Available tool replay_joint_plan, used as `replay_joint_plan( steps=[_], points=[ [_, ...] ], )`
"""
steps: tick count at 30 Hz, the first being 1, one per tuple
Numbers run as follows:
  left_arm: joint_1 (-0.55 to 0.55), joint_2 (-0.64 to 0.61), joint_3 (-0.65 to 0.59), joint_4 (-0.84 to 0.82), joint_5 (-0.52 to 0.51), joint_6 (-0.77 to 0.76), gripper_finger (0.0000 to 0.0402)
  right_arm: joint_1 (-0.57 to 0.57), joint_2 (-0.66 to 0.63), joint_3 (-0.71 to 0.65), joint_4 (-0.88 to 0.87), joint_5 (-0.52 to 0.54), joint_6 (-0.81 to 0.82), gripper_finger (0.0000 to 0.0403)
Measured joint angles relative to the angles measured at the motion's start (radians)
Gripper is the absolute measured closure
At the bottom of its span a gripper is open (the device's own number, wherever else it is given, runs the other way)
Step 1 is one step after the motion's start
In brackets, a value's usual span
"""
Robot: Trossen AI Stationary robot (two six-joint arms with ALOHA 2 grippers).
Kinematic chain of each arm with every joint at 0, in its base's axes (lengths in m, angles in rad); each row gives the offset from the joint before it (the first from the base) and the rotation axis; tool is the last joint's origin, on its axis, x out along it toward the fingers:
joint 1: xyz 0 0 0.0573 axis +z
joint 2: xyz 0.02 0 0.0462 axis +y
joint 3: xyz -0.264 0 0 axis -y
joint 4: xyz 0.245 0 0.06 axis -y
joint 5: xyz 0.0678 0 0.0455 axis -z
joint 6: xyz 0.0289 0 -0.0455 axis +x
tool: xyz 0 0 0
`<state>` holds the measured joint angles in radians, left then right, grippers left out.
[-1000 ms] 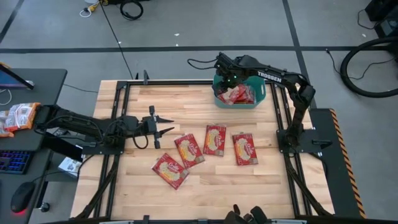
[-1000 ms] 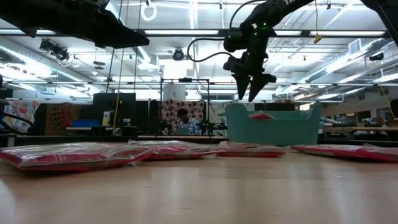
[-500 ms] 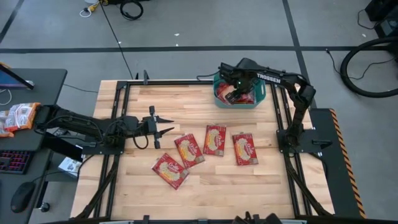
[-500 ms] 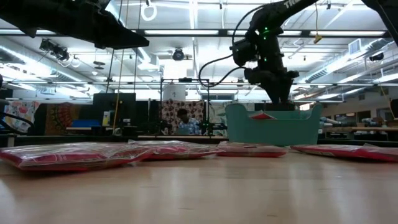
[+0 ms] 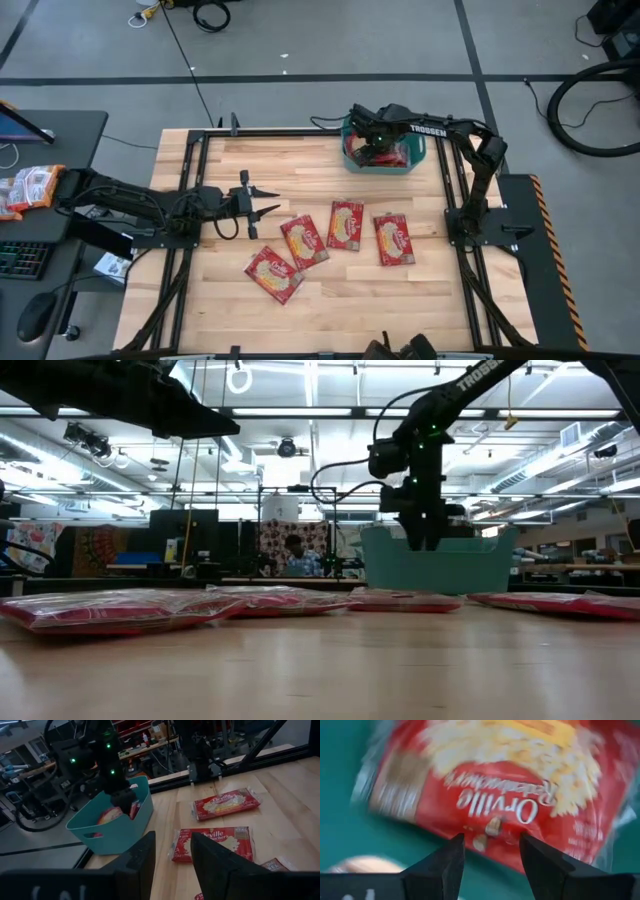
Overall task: Sort popcorn bags into baskets
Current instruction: Put the popcorn bag into the green bin
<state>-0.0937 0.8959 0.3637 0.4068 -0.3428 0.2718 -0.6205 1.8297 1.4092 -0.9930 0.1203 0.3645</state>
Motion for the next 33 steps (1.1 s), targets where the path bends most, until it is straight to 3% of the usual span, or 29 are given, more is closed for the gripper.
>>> replay_joint_plan(
  steps=[5,14,25,33],
  points=[
    [0.0,0.0,0.0,-0.001,0.0,0.001,0.0272,-0.004,0.0,0.002,0.095,-0.045,-0.001,0.021],
    [0.0,0.0,0.0,-0.022,0.0,0.001,0.0272,0.003,-0.013,0.135,-0.099,-0.04,-0.036,0.021],
    [0.0,0.0,0.0,-0.054,0.0,-0.024,0.0272,0.259,-0.056,0.147,-0.205,0.082,-0.018,0.021],
    [0.0,0.0,0.0,-0.055,0.0,-0.041,0.0272,0.45,-0.056,0.044,-0.202,0.149,0.174,0.021]
  ],
)
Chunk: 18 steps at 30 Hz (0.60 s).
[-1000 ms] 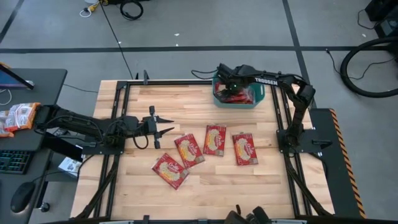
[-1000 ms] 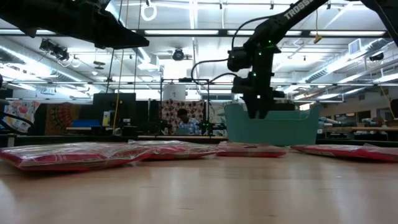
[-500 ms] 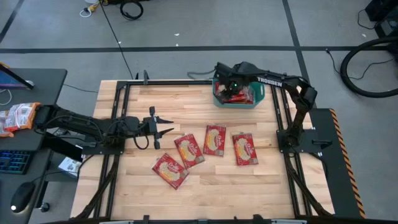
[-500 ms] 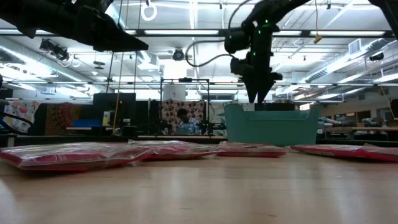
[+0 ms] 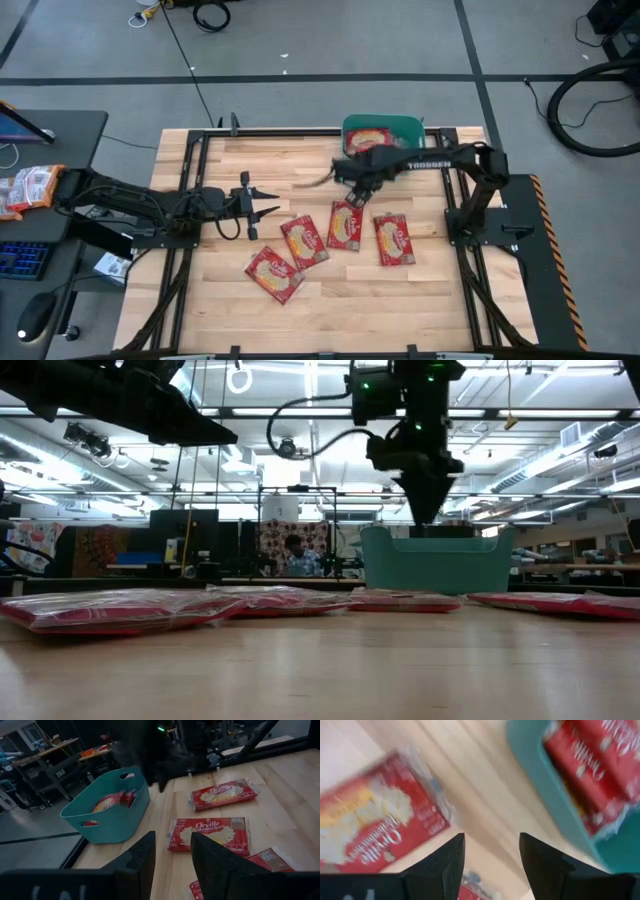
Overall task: Sort popcorn bags into baskets
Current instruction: Put the popcorn bag into the green bin
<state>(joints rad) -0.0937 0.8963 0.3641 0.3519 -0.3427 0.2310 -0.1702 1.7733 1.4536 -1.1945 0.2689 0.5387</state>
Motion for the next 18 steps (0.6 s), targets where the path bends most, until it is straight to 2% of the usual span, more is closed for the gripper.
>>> replay_joint_plan(
  steps=[6,14,18],
  points=[
    [0.0,0.0,0.0,-0.001,0.0,-0.006,0.0272,0.123,0.0,-0.109,-0.005,-0.006,0.175,0.0209],
    [0.0,0.0,0.0,-0.001,0.0,-0.005,0.0272,0.27,0.001,-0.178,-0.004,-0.016,0.367,0.0196],
    [0.0,0.0,0.0,-0.001,0.0,-0.004,0.0272,0.316,0.044,-0.183,-0.009,-0.079,0.434,0.0193]
  ],
)
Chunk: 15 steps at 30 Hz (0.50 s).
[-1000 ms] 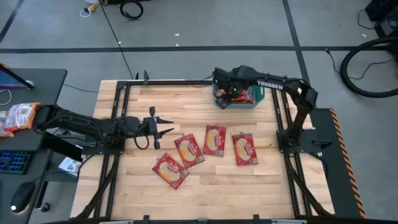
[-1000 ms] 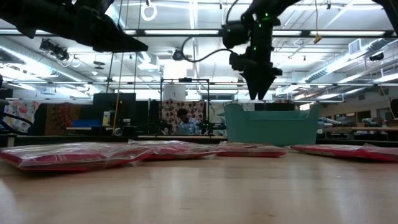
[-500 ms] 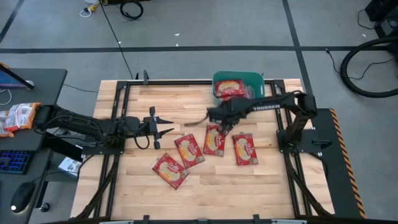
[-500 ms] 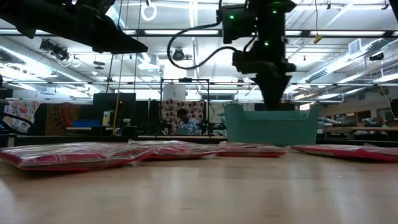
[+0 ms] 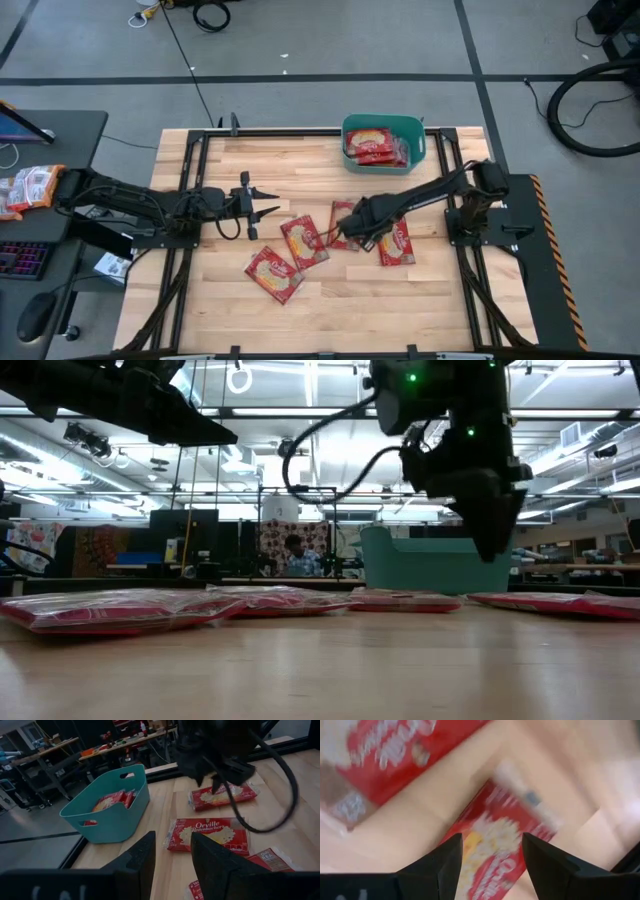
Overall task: Sort popcorn bags into baskets
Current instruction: Put the popcorn bag into the green bin
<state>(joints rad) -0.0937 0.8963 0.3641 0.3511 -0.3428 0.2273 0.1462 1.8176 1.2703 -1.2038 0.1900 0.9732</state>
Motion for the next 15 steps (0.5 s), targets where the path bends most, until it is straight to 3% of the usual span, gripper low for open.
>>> replay_joint_plan(
  steps=[4,11,15],
  points=[
    [0.0,0.0,0.0,0.001,0.0,0.0,0.0272,0.045,0.093,0.06,-0.032,-0.024,0.032,0.0192],
    [0.0,0.0,0.0,0.0,0.0,-0.006,0.0272,0.07,0.296,0.241,-0.317,-0.003,0.075,0.0192],
    [0.0,0.0,0.0,-0.009,0.0,-0.006,0.0272,0.071,0.342,0.285,-0.321,-0.008,0.074,0.0192]
  ],
)
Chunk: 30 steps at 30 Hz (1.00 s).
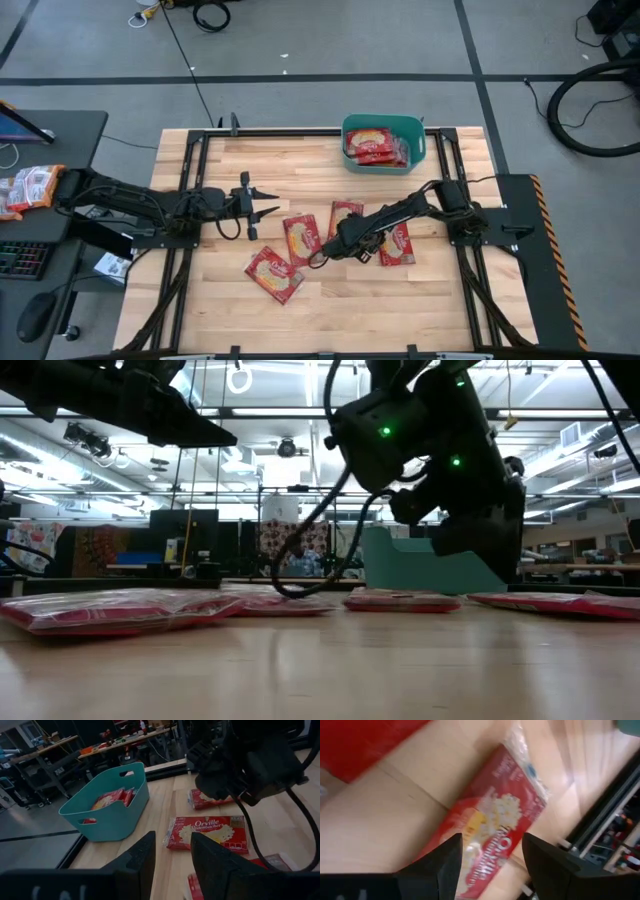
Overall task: Sort popcorn bags into baskets
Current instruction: Put the popcorn bag into the green bin
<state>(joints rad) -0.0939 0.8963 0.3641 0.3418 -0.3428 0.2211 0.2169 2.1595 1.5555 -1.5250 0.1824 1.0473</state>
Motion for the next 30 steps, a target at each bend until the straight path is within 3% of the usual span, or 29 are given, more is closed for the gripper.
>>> replay_joint_plan(
  steps=[13,25,30],
  points=[
    [0.0,0.0,0.0,-0.014,0.0,0.0,0.0272,0.031,-0.013,-0.031,0.182,-0.015,0.005,0.0192],
    [0.0,0.0,0.0,-0.02,0.0,0.0,0.0272,0.038,-0.02,-0.13,0.19,-0.068,0.032,0.0192],
    [0.0,0.0,0.0,-0.02,0.0,0.0,0.0272,0.043,-0.02,-0.147,0.213,-0.069,0.021,0.0222]
  ],
)
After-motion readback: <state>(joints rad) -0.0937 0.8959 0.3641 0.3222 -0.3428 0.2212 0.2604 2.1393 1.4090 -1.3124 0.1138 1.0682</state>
